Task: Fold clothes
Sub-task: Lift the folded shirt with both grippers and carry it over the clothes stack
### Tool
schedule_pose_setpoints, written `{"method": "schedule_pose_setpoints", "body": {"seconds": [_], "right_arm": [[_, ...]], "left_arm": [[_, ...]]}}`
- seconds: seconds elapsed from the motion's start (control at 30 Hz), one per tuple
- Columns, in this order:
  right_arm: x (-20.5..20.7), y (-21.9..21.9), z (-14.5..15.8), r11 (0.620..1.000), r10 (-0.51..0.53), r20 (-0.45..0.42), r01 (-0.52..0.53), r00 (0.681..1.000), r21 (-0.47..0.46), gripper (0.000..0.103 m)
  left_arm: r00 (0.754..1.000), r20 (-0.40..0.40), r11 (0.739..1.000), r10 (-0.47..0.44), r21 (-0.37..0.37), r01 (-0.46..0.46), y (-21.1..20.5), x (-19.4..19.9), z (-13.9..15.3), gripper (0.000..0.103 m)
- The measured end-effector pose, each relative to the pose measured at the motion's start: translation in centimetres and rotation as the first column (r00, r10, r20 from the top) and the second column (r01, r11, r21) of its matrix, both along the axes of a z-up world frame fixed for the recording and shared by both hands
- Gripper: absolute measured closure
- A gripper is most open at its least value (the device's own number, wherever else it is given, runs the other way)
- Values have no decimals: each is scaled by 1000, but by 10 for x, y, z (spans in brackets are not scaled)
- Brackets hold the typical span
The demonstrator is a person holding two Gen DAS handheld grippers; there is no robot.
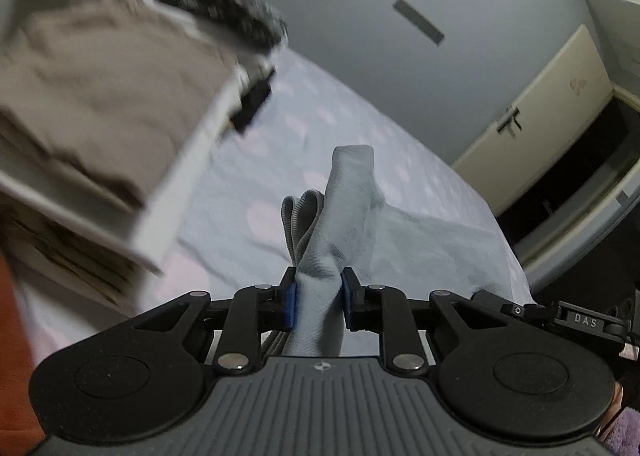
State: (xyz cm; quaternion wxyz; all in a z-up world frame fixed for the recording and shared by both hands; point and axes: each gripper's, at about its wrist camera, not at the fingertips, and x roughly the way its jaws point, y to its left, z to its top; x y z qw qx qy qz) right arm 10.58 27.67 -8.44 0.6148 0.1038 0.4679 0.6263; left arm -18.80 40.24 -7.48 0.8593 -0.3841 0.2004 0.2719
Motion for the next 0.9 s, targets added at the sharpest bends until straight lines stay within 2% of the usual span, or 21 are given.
{"method": "schedule_pose_setpoints", "body": {"seconds": [0.1, 0.23, 0.4, 0.5, 0.57, 0.67, 0.9], "right_arm": [[-12, 24, 28, 995, 90, 31, -91, 995, 27, 81], [-35, 60, 62, 978, 192, 96, -198, 977, 59, 81], [-64, 107, 87, 957, 267, 138, -280, 954, 79, 81], [-77, 141, 100, 941, 316, 168, -331, 934, 73, 81], [-86, 164, 108, 929, 347, 188, -365, 919, 68, 81], [-96, 208, 119, 890, 437, 243, -456, 866, 25, 81], [-124, 285, 144, 784, 579, 449, -616, 681, -77, 81]], "left_arm": [[997, 14, 996, 82, 33, -82, -2, -24, 24, 79], [980, 42, 978, 194, 62, -197, 3, -52, 49, 79], [961, 33, 956, 273, 102, -275, 30, -83, 82, 79], [941, 27, 933, 338, 122, -338, 43, -93, 95, 79], [916, 37, 910, 399, 112, -400, 46, -98, 93, 79], [872, 51, 866, 488, 94, -490, 50, -105, 89, 79], [734, 151, 738, 662, 39, -673, 47, -99, 66, 79]]}}
